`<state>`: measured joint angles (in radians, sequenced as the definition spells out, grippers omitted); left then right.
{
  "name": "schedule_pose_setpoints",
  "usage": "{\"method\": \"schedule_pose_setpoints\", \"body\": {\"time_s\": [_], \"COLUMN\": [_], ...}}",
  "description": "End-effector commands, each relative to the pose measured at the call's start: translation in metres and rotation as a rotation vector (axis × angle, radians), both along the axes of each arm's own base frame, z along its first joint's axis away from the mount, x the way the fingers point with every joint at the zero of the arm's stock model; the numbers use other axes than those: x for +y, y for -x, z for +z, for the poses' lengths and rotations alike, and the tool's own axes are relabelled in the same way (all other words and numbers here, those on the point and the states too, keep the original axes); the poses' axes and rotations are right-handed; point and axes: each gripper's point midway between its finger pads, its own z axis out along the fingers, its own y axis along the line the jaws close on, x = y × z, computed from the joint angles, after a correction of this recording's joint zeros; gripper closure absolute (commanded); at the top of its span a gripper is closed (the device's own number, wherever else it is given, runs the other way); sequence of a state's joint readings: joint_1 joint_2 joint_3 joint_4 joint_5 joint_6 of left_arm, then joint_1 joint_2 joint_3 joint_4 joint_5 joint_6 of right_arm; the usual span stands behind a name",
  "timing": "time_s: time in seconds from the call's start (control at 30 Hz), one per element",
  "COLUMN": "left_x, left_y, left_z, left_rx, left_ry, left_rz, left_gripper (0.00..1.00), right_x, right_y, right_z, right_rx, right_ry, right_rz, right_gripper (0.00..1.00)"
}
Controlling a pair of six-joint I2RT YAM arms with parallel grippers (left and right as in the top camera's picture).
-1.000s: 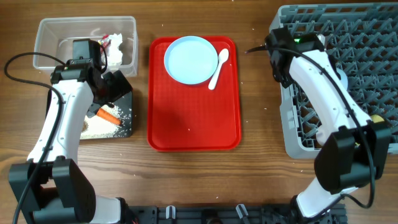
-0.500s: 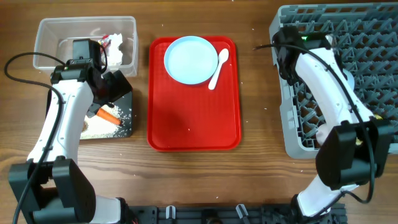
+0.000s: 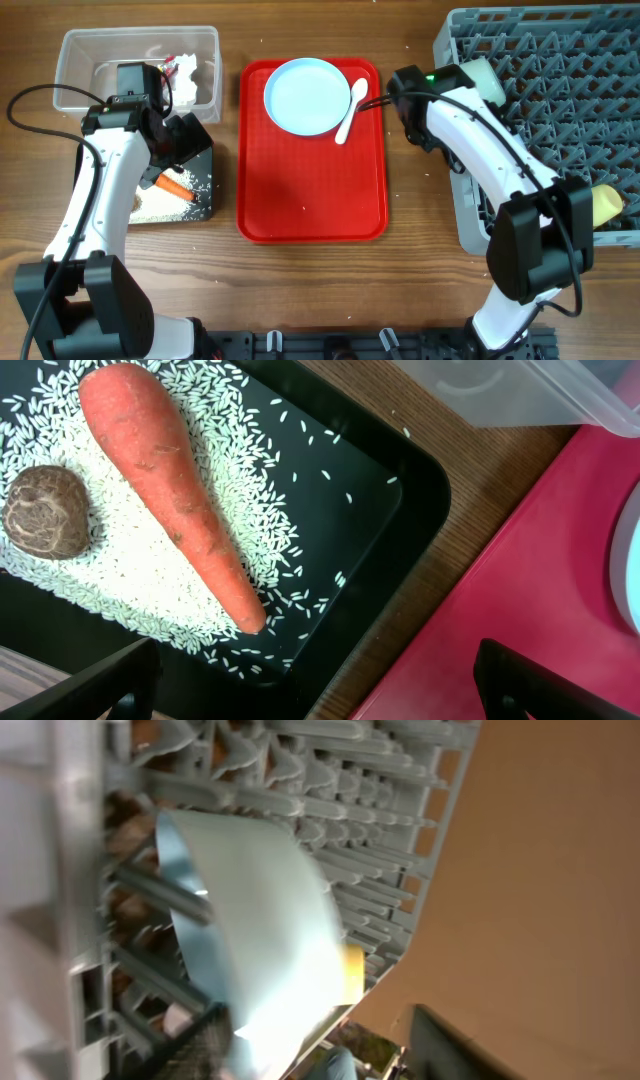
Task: Sort waste into correct bins and load items into the dishwasher rack
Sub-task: 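Carry the blue bowl into the dish rack and release it, then grasp the edge of the pale blue plate with the right gripper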
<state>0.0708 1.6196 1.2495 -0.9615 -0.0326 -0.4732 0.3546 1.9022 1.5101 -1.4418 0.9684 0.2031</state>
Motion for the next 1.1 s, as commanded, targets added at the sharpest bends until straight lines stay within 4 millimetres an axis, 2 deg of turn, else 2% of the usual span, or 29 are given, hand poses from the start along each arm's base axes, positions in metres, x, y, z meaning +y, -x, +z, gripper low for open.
{"method": "schedule_pose_setpoints", "body": {"time_s": [0.0, 0.03, 0.07, 0.13, 0.23, 0.3, 0.33, 0.4, 0.43, 0.53, 0.57, 0.63, 0.7, 0.77, 0.97, 1.07], "left_x": [0.003, 0.003, 0.003, 0.003, 0.003, 0.003, 0.003, 0.003, 0.003, 0.003, 0.003, 0.003, 0.003, 0.003, 0.003, 0.003], "left_y": [0.002, 0.002, 0.002, 0.002, 0.002, 0.002, 0.002, 0.002, 0.002, 0.002, 0.002, 0.002, 0.002, 0.002, 0.002, 0.002], "left_z": [-0.002, -0.002, -0.002, -0.002, -0.002, -0.002, -0.002, -0.002, -0.002, -0.002, -0.002, -0.002, -0.002, -0.002, -0.002, -0.002], "left_rx": [0.007, 0.007, 0.007, 0.007, 0.007, 0.007, 0.007, 0.007, 0.007, 0.007, 0.007, 0.007, 0.007, 0.007, 0.007, 0.007], "left_ry": [-0.008, -0.008, -0.008, -0.008, -0.008, -0.008, -0.008, -0.008, -0.008, -0.008, -0.008, -0.008, -0.008, -0.008, -0.008, -0.008], "left_rz": [0.014, 0.014, 0.014, 0.014, 0.014, 0.014, 0.014, 0.014, 0.014, 0.014, 0.014, 0.014, 0.014, 0.014, 0.014, 0.014], "left_gripper": [0.0, 0.0, 0.0, 0.0, 0.0, 0.0, 0.0, 0.0, 0.0, 0.0, 0.0, 0.0, 0.0, 0.0, 0.0, 0.0], "right_x": [0.021, 0.025, 0.029, 0.033, 0.039, 0.046, 0.049, 0.061, 0.074, 0.149, 0.194, 0.256, 0.284, 0.29, 0.291, 0.289], "right_y": [0.003, 0.003, 0.003, 0.003, -0.011, -0.025, -0.032, -0.04, -0.042, -0.037, -0.031, -0.023, -0.027, -0.033, -0.034, -0.038], "right_z": [-0.015, -0.015, -0.017, -0.02, -0.014, 0.004, 0.023, 0.046, 0.053, 0.056, 0.057, 0.076, 0.096, 0.103, 0.091, 0.088], "right_rx": [0.036, 0.035, 0.036, 0.032, -0.053, -0.156, -0.22, -0.292, -0.283, -0.167, -0.106, -0.034, -0.045, -0.073, -0.063, -0.085], "right_ry": [-0.04, -0.045, -0.057, -0.084, -0.12, -0.165, -0.192, -0.294, -0.384, -0.84, -1.091, -1.433, -1.584, -1.615, -1.621, -1.601], "right_rz": [0.031, 0.04, 0.045, 0.04, 0.044, 0.049, 0.054, 0.062, 0.094, 0.236, 0.306, 0.437, 0.534, 0.563, 0.524, 0.482], "right_gripper": [0.09, 0.02, 0.0, 0.0, 0.0, 0.0, 0.0, 0.0, 0.0, 0.0, 0.0, 0.0, 0.0, 0.0, 0.0, 0.08]}}
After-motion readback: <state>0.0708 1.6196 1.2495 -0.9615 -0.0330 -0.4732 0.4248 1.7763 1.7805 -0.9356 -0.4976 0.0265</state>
